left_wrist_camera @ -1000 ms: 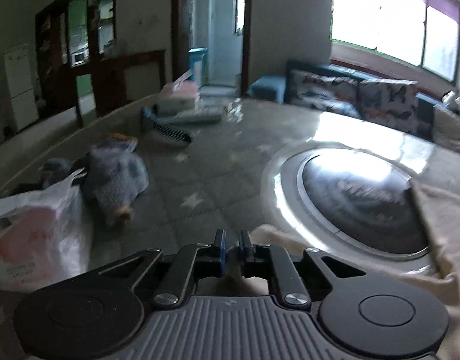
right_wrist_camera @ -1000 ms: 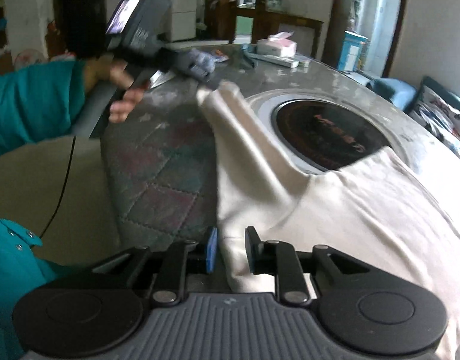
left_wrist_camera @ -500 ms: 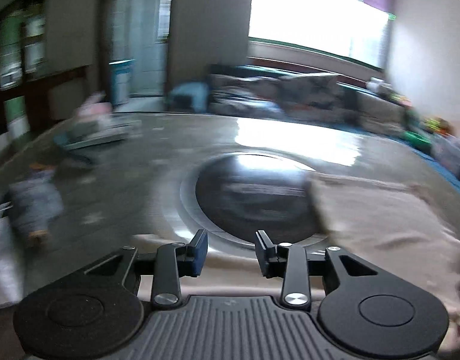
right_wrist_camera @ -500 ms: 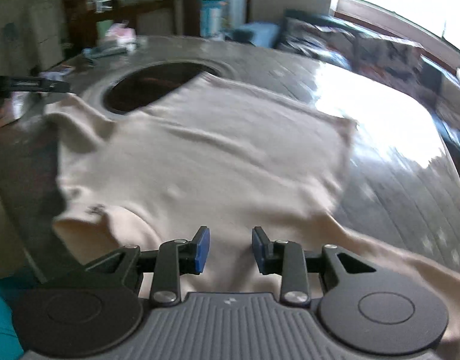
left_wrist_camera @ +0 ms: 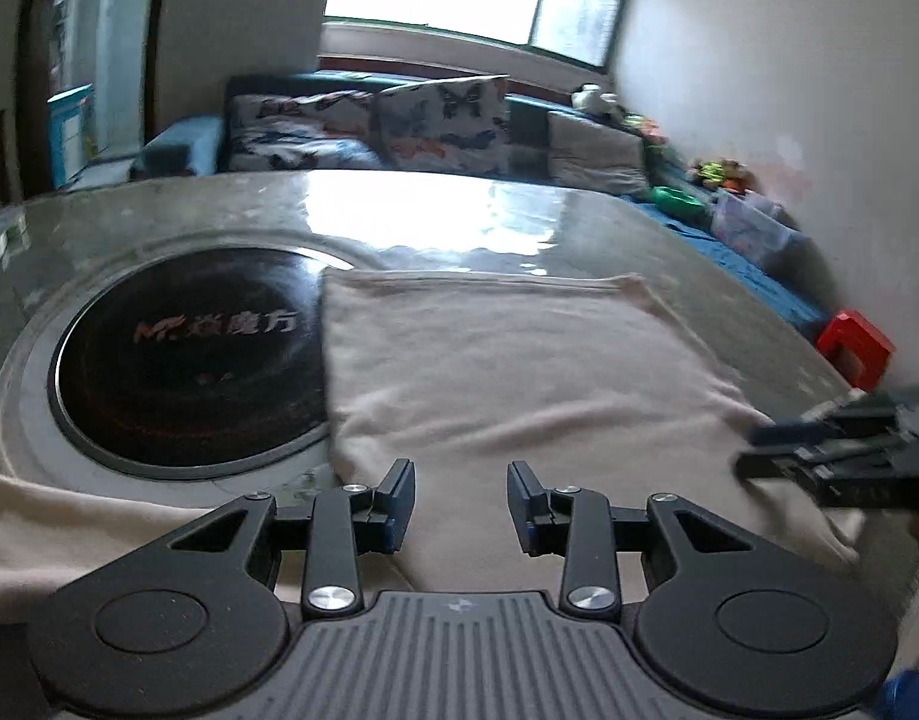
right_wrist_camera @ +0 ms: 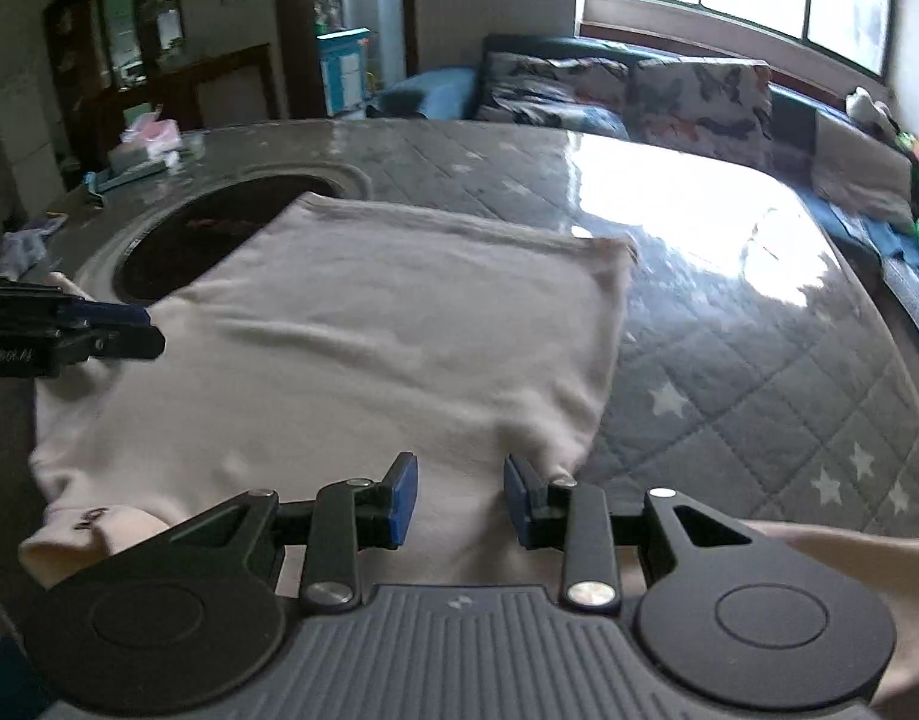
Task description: Fold clothes
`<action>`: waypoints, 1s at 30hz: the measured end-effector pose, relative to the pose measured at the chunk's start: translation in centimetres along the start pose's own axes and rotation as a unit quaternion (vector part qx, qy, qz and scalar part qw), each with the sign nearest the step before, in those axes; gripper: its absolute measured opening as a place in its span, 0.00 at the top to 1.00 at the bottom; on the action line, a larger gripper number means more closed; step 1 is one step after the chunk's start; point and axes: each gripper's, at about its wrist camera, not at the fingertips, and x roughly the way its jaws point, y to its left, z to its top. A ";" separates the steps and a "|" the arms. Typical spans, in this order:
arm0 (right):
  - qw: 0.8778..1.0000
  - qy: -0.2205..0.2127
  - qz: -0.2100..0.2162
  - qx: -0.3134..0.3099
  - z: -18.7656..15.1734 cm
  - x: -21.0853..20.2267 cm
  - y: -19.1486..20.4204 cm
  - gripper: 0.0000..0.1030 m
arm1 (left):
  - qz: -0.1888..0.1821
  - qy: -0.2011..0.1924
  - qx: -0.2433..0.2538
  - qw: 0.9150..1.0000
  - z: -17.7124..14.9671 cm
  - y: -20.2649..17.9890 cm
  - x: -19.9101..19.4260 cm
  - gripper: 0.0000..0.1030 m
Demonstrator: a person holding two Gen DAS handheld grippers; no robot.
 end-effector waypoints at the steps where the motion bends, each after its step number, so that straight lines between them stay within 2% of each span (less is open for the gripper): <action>1: 1.000 -0.001 0.000 0.002 -0.1 0.0 -0.1 0.69 | 0.003 0.004 -0.009 1.000 0.1 0.3 0.3 0.67; 5: 1.000 -0.006 0.002 0.003 0.0 -0.4 0.0 0.67 | 0.001 -0.001 -0.031 1.000 0.7 0.9 0.6 0.66; 7: 1.000 -0.012 0.004 0.001 0.2 -0.5 0.3 0.63 | 0.004 -0.009 -0.033 0.999 1.1 0.8 0.6 0.67; 11: 1.000 -0.009 0.002 0.000 0.7 -0.1 0.5 0.63 | 0.021 0.000 -0.042 0.999 1.3 1.4 1.9 0.67; 15: 1.000 -0.003 0.000 0.006 0.5 0.1 0.0 0.63 | 0.022 -0.002 -0.038 0.999 1.3 1.4 1.7 0.67; 17: 1.000 -0.005 0.004 0.002 0.4 -0.5 0.1 0.62 | 0.019 -0.004 -0.019 1.000 1.2 0.7 1.2 0.67; 19: 1.000 -0.005 0.011 -0.012 0.2 -1.1 0.6 0.55 | 0.008 -0.004 0.009 1.000 0.8 -0.5 0.5 0.65; 22: 0.999 0.000 0.027 -0.039 -0.1 -1.9 1.9 0.53 | -0.009 0.000 0.060 0.998 -0.2 -2.6 -0.4 0.65; 28: 0.994 0.004 0.063 -0.093 -1.4 -3.5 4.9 0.49 | -0.055 0.005 0.135 0.989 -2.9 -6.1 -2.1 0.64; 30: 0.992 0.014 0.069 -0.108 -2.0 -3.6 5.8 0.49 | -0.058 0.010 0.158 0.986 -3.9 -7.0 -2.0 0.64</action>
